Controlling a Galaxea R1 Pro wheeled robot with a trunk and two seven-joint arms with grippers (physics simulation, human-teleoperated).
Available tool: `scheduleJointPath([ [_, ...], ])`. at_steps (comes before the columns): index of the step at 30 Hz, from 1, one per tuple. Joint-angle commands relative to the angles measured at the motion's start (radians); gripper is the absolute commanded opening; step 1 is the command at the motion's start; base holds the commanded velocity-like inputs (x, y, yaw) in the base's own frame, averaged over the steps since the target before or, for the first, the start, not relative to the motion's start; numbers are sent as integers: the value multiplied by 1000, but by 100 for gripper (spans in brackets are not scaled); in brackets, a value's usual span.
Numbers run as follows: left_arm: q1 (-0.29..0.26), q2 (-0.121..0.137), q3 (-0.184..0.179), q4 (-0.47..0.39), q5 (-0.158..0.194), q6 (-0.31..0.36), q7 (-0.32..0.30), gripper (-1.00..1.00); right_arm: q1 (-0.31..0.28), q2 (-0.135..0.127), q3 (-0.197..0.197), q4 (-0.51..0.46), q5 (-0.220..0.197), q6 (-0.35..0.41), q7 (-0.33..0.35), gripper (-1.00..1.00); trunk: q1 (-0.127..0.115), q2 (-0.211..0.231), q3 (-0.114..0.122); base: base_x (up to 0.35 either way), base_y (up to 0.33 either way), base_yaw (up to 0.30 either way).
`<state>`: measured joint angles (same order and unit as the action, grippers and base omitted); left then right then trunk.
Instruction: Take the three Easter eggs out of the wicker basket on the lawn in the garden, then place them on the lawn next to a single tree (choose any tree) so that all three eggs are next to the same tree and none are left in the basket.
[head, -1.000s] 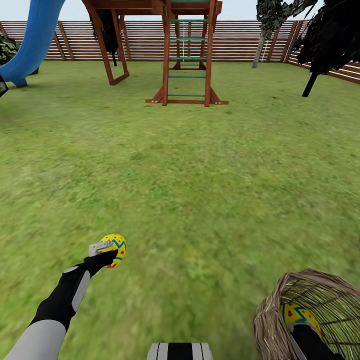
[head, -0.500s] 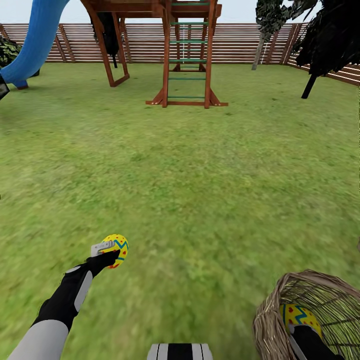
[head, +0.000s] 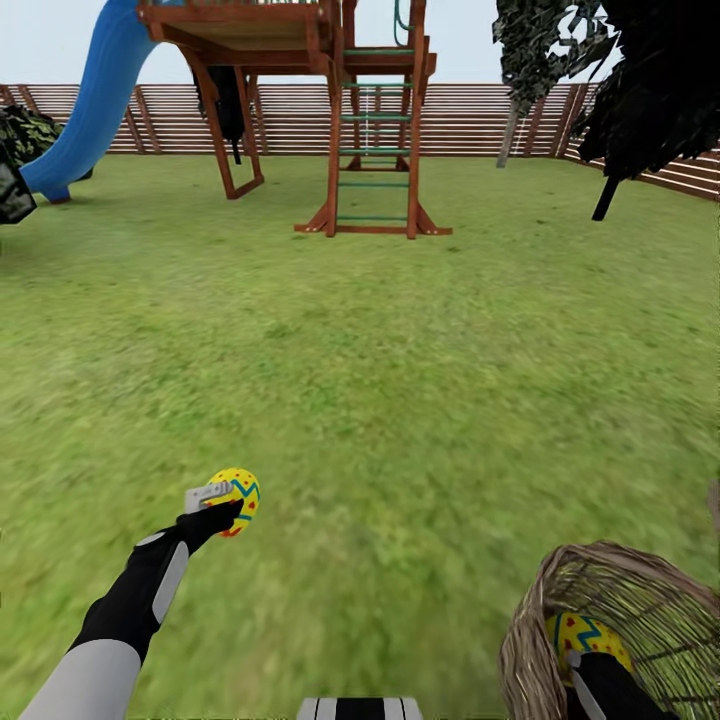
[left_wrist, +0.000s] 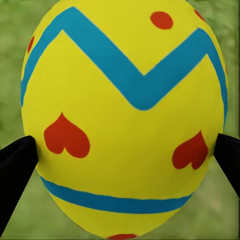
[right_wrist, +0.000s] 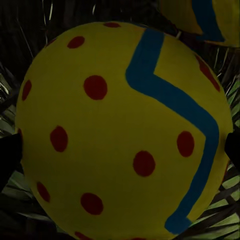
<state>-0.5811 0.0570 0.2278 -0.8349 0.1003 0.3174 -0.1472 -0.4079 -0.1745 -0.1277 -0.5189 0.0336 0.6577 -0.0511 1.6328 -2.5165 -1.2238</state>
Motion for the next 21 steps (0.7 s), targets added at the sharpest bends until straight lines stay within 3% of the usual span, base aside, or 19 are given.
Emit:
scheduleJointPath([
  [1,0,0,2,-1,10,8,-4,-100,-1,1,-3,-1,3,5,-1,-100,-1,0,3,-44,0,0],
  [21,0,-8,2,0,9,9,-3,-100,0,3,-1,22,2,-24,-1,-100,-10,5,81,-27,14,0],
])
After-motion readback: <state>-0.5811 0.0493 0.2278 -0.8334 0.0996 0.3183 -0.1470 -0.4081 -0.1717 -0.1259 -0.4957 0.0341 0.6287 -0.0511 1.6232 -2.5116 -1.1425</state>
